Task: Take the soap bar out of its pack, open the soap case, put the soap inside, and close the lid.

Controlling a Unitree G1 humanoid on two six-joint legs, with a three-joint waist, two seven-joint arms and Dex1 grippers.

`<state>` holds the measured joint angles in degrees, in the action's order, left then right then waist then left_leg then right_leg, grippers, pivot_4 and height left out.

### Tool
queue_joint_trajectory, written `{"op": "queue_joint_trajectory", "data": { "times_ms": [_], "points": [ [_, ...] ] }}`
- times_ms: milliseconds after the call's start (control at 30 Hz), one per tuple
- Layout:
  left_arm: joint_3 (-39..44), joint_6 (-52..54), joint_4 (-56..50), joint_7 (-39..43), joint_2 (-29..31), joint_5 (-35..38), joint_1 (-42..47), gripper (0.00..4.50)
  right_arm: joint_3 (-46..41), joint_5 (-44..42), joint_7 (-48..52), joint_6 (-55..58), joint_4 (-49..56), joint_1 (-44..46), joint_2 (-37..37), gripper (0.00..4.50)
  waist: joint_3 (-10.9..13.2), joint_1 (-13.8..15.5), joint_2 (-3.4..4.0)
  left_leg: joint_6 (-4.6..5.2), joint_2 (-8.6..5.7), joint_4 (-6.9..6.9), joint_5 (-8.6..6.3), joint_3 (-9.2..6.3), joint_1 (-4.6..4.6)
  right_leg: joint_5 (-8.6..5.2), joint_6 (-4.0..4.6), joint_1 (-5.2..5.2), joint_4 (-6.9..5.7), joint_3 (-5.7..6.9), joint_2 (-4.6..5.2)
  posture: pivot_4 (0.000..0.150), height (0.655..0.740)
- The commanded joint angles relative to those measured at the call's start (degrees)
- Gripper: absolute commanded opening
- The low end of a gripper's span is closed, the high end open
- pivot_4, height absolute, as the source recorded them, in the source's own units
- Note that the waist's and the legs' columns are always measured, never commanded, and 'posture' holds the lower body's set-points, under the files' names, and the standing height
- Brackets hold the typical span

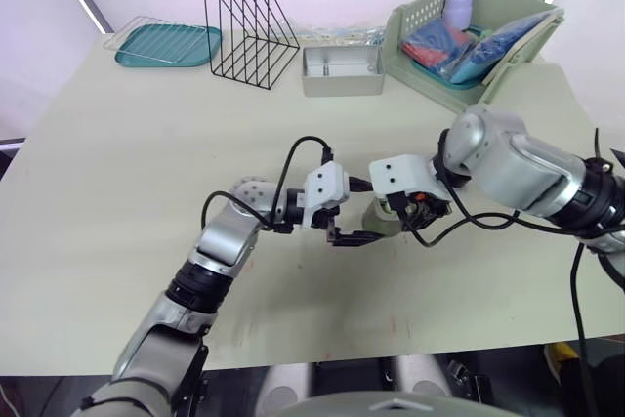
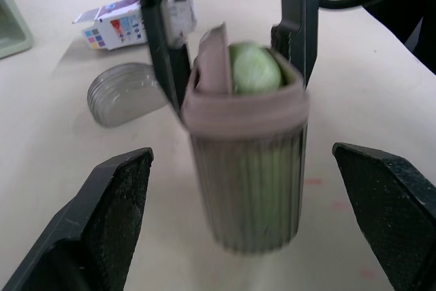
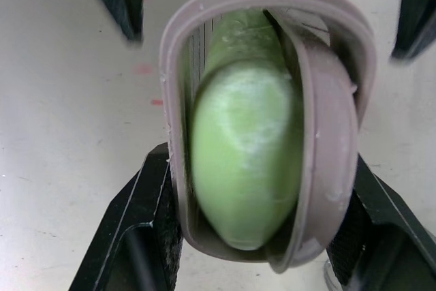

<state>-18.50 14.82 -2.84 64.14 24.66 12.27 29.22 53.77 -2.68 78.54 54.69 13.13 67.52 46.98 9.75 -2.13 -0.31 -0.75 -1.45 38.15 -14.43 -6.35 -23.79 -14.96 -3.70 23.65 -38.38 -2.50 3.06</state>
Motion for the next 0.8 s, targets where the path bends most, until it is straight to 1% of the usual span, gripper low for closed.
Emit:
{"op": "queue_joint_trajectory", "data": {
  "times_ms": [33, 167, 333, 800],
  "points": [
    [-0.2, -0.1, 0.7, -1.8, -1.6, -0.7, 1.4, 4.50, -1.3, 1.8, 1.1, -0.9, 0.0, -0.1, 0.0, 2.04, 0.0, 0.0, 0.00, 0.00, 0.00, 0.01, 0.00, -0.02, 0.00, 0.00, 0.00, 0.00, -0.01, 0.01, 0.00, 0.150, 0.7400],
    [0.0, 1.1, 1.4, -3.1, -3.0, -0.8, 1.9, 4.50, -1.6, 2.6, 1.8, -1.0, 0.1, -0.5, -0.3, 2.04, 0.0, 0.0, 0.00, 0.00, -0.01, 0.04, 0.00, -0.02, 0.00, 0.00, 0.00, 0.00, -0.04, 0.01, 0.00, 0.150, 0.7400],
    [-0.5, 2.0, 2.0, -3.7, -3.1, -1.6, 2.0, 4.50, -2.0, 3.5, 2.3, -0.8, 0.4, -0.9, -0.8, 2.04, 0.0, 0.0, 0.00, 0.00, -0.03, 0.06, 0.00, -0.04, 0.01, 0.00, 0.00, 0.00, -0.08, 0.02, 0.01, 0.150, 0.7400],
    [-1.0, 6.0, -0.3, -4.1, -4.7, -0.7, 1.8, 4.50, -2.9, 4.9, 3.0, -0.9, 0.1, -1.4, -1.9, 2.04, 0.0, -0.1, 0.00, -0.02, -0.03, 0.08, 0.01, -0.05, 0.03, 0.00, 0.00, 0.00, -0.13, 0.02, 0.02, 0.150, 0.7400]
  ]
}}
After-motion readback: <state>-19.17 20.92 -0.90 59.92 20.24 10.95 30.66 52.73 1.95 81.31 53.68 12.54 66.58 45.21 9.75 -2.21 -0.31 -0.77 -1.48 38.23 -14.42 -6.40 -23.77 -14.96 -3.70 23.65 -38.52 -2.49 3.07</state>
